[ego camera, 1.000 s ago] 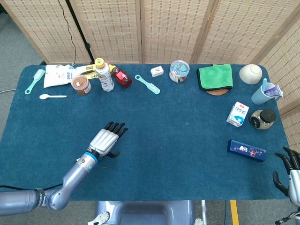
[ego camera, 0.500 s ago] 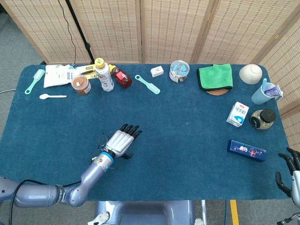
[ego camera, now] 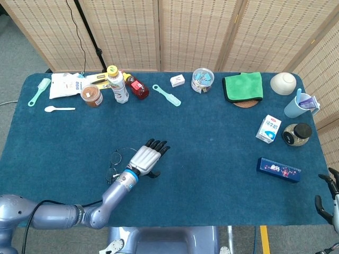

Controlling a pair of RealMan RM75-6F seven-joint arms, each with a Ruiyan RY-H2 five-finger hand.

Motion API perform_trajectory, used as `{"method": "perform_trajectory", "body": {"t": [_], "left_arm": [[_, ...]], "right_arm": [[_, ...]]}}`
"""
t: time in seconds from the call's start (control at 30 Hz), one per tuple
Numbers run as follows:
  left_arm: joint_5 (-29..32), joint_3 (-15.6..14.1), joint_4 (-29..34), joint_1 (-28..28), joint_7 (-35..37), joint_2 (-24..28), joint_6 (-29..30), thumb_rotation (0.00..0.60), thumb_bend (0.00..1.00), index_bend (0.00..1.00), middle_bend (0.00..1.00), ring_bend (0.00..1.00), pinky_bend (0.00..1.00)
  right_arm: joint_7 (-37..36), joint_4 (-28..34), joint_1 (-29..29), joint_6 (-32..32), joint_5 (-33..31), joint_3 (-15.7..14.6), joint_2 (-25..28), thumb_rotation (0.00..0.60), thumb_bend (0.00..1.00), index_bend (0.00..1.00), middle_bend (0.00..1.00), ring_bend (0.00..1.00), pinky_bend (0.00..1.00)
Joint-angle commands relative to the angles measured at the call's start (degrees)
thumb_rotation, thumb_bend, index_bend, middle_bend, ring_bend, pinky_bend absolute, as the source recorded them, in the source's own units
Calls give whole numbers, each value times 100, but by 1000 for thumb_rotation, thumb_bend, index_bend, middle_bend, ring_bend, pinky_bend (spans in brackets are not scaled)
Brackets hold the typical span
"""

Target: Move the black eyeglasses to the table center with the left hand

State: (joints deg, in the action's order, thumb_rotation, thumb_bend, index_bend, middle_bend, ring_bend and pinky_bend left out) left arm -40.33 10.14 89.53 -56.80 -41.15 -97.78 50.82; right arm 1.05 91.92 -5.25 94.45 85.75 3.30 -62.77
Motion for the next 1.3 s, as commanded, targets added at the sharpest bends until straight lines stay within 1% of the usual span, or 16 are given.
{"method": "perform_trajectory", "body": {"t": [0.03, 0.4, 0.77, 1.07, 1.3], "left_arm": [[90, -54, -120, -67, -2, -63, -20, 491, 267, 87, 24, 1, 0], [252, -163, -633, -272, 54, -428, -119, 489, 268, 88, 24, 1, 0], [-143, -107, -720, -258, 390, -532, 26, 489, 267, 90, 24, 0, 0], [20, -162, -1135, -348, 361, -796, -154, 489, 267, 90, 24, 0, 0], [-61, -131, -1322, -355, 472, -962, -169, 489, 267, 90, 24, 0, 0]], "right_arm": [[2, 4, 5, -9, 5, 7, 4, 600, 479, 233, 127, 128, 155], [11, 17, -18, -4, -5, 19, 18, 600, 478, 233, 127, 128, 155], [40, 52, -17, -17, 10, 28, 32, 600, 479, 233, 127, 128, 155], [61, 62, -57, 2, -29, 29, 45, 600, 478, 233, 127, 128, 155], [92, 90, -68, 14, -32, 37, 64, 600, 478, 233, 127, 128, 155]]}}
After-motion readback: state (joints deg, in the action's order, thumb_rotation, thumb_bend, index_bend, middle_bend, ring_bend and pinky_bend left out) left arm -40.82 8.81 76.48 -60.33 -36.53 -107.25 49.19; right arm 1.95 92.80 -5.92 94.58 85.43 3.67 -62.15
